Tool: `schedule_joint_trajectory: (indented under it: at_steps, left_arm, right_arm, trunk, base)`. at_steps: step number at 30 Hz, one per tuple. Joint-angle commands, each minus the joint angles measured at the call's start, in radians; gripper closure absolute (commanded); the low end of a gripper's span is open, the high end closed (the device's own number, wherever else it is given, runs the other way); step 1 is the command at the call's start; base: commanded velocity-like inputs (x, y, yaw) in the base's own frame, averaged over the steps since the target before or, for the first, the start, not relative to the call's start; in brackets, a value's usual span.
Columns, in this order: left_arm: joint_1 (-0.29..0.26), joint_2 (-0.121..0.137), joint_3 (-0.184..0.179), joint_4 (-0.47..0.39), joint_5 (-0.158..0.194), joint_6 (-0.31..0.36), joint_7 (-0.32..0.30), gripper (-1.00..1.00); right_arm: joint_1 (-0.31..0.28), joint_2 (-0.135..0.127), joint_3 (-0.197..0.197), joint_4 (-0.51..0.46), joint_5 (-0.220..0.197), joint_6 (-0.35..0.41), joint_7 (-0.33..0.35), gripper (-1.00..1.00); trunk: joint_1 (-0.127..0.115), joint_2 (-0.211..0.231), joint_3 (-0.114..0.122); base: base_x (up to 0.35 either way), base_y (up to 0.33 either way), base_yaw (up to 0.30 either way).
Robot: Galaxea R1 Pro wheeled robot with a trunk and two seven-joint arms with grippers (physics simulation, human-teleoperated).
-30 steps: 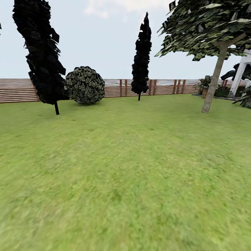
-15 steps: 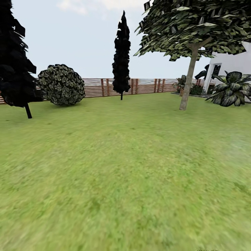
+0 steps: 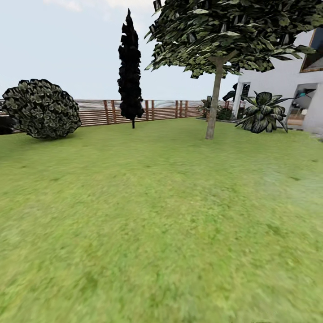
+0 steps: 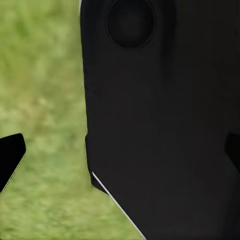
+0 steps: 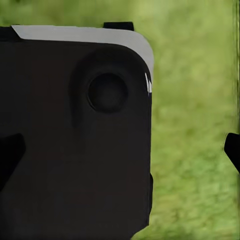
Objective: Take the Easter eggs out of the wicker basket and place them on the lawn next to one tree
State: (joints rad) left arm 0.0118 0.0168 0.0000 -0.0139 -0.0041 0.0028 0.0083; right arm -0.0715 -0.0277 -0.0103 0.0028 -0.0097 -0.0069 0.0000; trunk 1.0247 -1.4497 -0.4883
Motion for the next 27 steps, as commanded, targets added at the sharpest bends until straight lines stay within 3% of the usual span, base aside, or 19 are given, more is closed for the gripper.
schedule_joint_trajectory:
  at_steps: [1, 27]
  left_arm:
    - [0.0, 0.0, 0.0, -0.001, 0.0, 0.0, 0.001, -1.0]
    - [0.0, 0.0, 0.0, -0.001, 0.0, 0.0, 0.001, -1.0]
  right_arm:
    - [-0.001, 0.0, -0.001, 0.0, -0.001, -0.001, 0.0, -1.0]
    - [-0.001, 0.0, -0.002, 0.0, -0.001, -0.001, 0.0, -1.0]
  trunk:
    - [0.0, 0.0, -0.001]
    - [0.0, 0.0, -0.011]
  base:
    - [0.224, -0.241, -0.3]
    - [0.224, -0.241, -0.3]
